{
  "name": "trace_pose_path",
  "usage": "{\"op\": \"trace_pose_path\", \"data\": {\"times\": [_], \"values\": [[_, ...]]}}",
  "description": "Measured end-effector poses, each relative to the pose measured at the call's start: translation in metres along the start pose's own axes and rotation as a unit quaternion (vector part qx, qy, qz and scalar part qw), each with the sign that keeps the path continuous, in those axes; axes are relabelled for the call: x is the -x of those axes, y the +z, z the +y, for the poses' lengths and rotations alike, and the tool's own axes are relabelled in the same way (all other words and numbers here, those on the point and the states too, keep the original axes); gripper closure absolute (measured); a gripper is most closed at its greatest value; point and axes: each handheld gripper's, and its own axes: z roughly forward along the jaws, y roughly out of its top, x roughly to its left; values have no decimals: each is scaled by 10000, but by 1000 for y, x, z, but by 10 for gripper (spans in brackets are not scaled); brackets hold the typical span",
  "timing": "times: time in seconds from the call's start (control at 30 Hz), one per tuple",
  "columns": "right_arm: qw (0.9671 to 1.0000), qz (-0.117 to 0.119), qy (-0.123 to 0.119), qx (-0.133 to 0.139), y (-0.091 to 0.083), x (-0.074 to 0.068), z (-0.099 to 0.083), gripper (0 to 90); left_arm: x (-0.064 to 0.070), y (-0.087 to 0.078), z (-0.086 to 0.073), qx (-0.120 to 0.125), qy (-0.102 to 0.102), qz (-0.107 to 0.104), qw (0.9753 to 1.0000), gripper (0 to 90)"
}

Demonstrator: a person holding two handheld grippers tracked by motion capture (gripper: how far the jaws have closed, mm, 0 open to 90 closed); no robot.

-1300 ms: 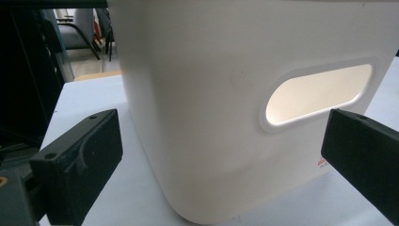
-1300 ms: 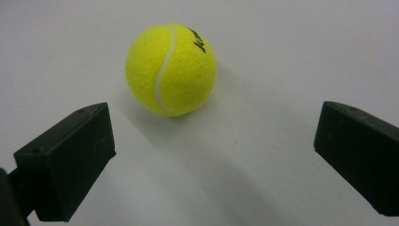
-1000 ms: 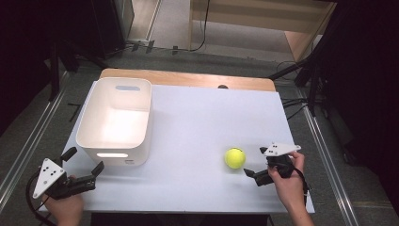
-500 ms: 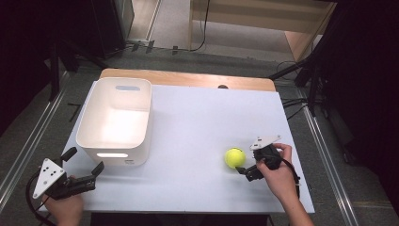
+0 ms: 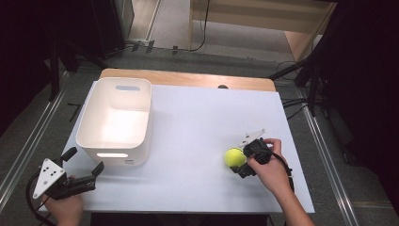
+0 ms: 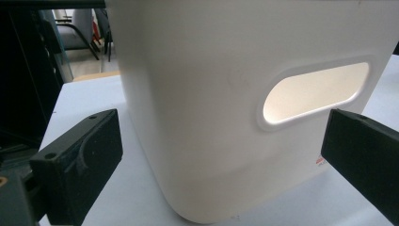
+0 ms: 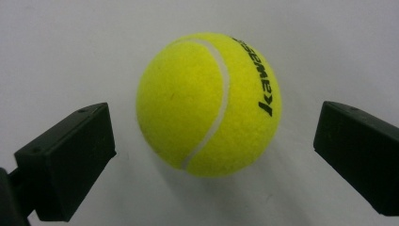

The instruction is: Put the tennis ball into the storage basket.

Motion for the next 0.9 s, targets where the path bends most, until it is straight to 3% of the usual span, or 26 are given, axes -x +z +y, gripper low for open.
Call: {"op": "trace_pose_path", "data": {"times": [0.47,0.53,0.57,0.77,0.83,0.9], "values": [[9992,94,-138,-359,10,1,12,0,0,0,0,-20,15,3,10000,0],[9992,81,-140,-376,11,0,13,15,0,0,0,-3,8,-9,10000,0],[9990,41,-148,-412,12,0,14,64,0,0,0,-2,8,-7,10000,0],[9987,62,-145,-491,17,-1,15,68,0,0,0,-5,8,-9,10000,0],[9988,47,-127,-480,17,0,15,207,0,0,0,-1,5,-11,10000,0],[9989,88,-134,-448,18,1,16,224,0,0,0,-1,4,-11,10000,0]]}}
